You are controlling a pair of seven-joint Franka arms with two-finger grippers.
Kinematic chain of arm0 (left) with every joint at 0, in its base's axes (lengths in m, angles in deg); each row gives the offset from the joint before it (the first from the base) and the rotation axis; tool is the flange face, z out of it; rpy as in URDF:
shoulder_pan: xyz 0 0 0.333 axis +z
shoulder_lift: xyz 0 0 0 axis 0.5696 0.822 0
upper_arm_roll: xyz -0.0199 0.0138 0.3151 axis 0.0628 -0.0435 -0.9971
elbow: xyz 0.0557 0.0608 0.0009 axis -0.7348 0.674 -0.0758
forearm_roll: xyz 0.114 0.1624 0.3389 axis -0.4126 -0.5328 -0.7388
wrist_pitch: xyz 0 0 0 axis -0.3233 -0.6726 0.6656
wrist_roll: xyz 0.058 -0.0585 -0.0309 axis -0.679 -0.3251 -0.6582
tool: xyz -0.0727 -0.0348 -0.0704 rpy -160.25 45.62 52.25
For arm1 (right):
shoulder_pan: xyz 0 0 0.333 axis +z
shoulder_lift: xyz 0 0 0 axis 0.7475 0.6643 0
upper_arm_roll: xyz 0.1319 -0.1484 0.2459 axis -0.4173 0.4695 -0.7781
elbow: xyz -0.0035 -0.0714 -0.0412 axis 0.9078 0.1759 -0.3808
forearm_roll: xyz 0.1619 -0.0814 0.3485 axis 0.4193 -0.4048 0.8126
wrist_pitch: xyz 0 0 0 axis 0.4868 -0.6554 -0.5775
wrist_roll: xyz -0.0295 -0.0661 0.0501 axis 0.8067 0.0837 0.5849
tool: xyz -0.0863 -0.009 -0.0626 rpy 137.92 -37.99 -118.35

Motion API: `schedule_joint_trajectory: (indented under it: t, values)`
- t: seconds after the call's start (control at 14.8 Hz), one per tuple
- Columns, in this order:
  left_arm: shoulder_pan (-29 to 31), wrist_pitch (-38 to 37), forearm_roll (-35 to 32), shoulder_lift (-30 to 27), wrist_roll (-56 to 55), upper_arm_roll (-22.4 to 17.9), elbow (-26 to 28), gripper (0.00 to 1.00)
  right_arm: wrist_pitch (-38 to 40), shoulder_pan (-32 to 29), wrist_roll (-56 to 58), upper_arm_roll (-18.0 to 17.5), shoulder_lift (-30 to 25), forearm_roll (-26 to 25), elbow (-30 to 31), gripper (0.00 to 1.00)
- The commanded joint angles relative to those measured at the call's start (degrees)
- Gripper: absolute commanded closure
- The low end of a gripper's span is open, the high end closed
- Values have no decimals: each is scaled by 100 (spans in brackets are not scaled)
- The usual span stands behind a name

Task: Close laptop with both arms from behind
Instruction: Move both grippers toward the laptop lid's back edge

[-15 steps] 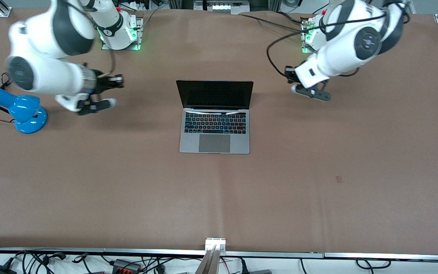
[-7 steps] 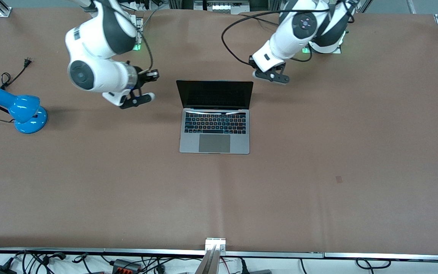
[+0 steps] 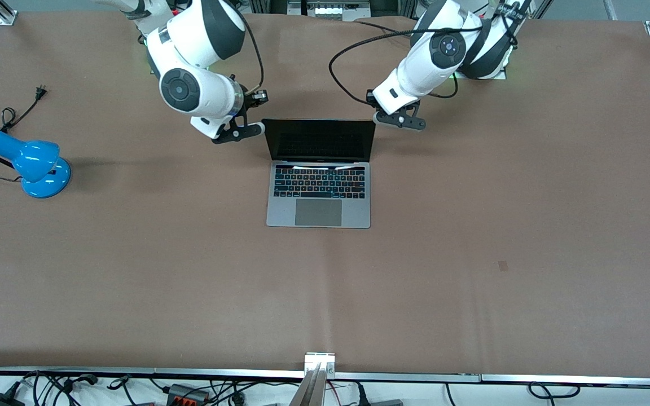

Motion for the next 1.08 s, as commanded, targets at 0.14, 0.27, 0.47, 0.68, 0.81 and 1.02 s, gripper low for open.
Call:
schedule_joint_trajectory:
  t: [0.14,0.27,0.47,0.68,0.81,1.02]
  values:
    - [-35,463,47,447,-63,73,-33,100,-666,338,-364,72,256,133,12,100]
    - [-97,858,38,711,-54,73,-41,100,-745,312,-373,72,309,133,-85,100]
    - [-106,1202,29,966,-28,64,-85,100,-754,233,-435,124,423,124,-339,100]
    - [-80,1352,-85,1045,-36,46,-191,100,-772,206,-470,133,607,107,-551,100]
    - [-45,1361,-85,1168,-45,2,-331,100,-947,172,-470,133,704,98,-595,100]
    - [-36,1361,-155,1493,-54,-111,-638,100,-1009,84,-470,142,915,98,-805,100]
